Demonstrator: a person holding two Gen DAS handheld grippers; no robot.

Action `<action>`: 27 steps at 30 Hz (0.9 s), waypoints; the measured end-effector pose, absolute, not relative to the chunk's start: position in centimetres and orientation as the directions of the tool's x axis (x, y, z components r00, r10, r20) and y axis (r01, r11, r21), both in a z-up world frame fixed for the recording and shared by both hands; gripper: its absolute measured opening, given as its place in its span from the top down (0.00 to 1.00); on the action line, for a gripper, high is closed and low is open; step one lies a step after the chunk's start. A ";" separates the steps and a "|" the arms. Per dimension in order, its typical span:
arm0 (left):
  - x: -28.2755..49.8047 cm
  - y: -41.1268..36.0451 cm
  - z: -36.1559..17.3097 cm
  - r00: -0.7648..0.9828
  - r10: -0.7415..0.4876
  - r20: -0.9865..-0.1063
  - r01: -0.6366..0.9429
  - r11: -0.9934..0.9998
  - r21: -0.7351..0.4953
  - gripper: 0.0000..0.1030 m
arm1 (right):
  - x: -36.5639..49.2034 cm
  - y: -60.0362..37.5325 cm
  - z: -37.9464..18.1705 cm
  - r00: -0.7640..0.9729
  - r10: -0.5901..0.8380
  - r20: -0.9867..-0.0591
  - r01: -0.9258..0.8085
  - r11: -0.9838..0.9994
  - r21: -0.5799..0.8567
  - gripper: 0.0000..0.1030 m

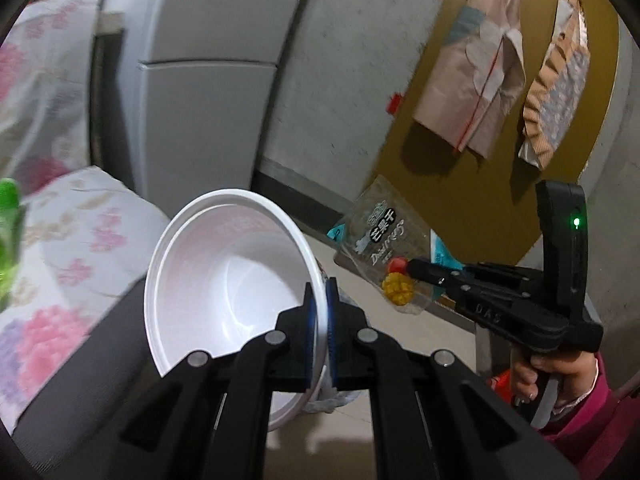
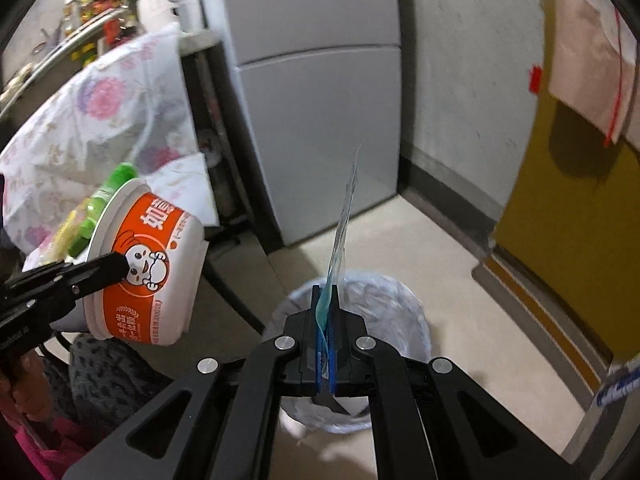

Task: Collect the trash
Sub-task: 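Carry the noodle cup and straw over the trash bin with both grippers, then open both grippers to drop the cup and straw into the bin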

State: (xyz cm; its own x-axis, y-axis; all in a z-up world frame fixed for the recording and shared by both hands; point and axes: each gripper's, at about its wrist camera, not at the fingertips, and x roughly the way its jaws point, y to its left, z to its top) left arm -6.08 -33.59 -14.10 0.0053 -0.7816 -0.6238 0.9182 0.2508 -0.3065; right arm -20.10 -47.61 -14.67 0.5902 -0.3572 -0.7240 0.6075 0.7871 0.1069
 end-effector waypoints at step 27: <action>-3.9 -39.6 -18.4 0.011 -0.682 -0.731 0.915 0.302 -0.268 0.38 | -19.9 -53.2 -19.3 0.501 -0.348 -0.792 0.690 0.713 0.123 0.68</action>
State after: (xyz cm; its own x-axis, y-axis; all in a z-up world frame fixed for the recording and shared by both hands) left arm -3.86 -39.62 -18.40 0.0109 -0.6820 -0.7313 0.9146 0.3024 -0.2684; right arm -19.90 -53.18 -19.33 0.5013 -0.3478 -0.7923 0.6898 0.7134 0.1233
